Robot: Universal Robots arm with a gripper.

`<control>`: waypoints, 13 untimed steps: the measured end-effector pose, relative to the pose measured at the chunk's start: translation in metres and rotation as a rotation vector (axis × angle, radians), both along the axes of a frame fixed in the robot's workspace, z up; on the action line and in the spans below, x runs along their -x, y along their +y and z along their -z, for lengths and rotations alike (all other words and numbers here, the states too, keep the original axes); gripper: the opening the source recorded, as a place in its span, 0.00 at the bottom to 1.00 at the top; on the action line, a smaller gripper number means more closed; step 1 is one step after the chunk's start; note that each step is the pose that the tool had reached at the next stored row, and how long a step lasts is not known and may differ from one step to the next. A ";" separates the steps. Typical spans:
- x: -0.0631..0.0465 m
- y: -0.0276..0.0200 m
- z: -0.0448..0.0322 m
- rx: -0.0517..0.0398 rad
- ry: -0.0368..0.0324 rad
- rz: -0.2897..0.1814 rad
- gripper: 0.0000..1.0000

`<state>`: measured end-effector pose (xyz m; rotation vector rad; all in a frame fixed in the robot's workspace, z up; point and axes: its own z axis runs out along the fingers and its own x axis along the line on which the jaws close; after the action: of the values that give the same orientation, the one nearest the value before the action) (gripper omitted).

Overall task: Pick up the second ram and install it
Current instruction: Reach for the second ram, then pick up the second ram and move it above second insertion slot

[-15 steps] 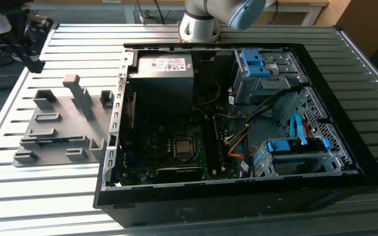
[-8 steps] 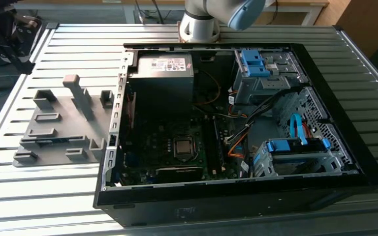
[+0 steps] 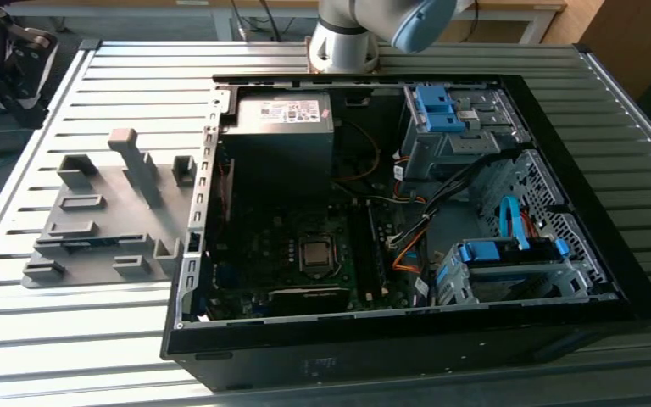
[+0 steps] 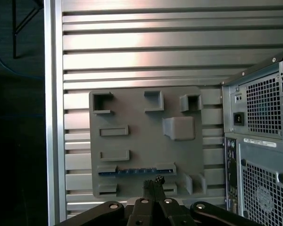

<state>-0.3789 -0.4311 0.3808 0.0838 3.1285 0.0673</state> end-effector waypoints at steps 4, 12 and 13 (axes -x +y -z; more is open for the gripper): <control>0.005 -0.0002 0.0002 0.0000 0.0001 0.000 0.11; 0.010 -0.0003 0.0005 0.0000 0.0000 0.000 0.11; 0.011 -0.0003 0.0005 0.0000 0.0000 0.000 0.11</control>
<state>-0.3895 -0.4314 0.3803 0.0838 3.1286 0.0673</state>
